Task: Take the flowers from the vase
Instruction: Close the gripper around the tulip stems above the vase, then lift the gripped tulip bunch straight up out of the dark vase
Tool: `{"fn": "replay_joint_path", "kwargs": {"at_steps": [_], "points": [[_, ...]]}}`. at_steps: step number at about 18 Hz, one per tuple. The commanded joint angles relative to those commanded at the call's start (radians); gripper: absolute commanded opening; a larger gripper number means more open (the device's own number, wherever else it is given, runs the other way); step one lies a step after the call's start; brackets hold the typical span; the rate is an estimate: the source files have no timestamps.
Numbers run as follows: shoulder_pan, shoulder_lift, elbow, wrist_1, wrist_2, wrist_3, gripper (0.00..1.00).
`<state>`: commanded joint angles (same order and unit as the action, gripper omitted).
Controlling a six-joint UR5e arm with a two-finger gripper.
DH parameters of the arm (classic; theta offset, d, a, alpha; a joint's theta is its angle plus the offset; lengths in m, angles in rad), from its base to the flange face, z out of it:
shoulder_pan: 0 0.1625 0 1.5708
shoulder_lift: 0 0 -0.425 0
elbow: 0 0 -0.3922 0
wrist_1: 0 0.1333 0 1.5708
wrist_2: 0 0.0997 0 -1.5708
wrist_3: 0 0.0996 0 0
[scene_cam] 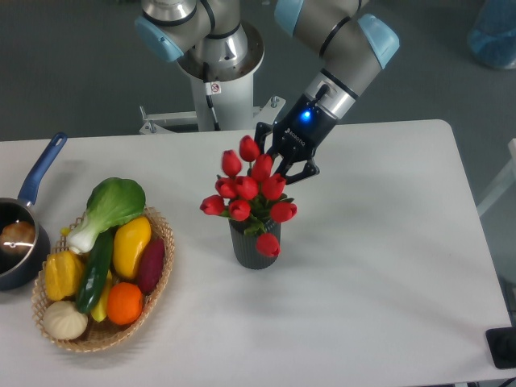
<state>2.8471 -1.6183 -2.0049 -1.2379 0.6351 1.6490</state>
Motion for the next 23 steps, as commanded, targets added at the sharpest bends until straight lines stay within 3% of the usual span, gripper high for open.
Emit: {"fn": "replay_joint_path", "kwargs": {"at_steps": [8, 23], "points": [[0.008, 0.011, 0.0, -0.002, -0.005, -0.002, 0.1], [0.029, 0.046, 0.0, -0.006, -0.064, -0.012, 0.05]]}}
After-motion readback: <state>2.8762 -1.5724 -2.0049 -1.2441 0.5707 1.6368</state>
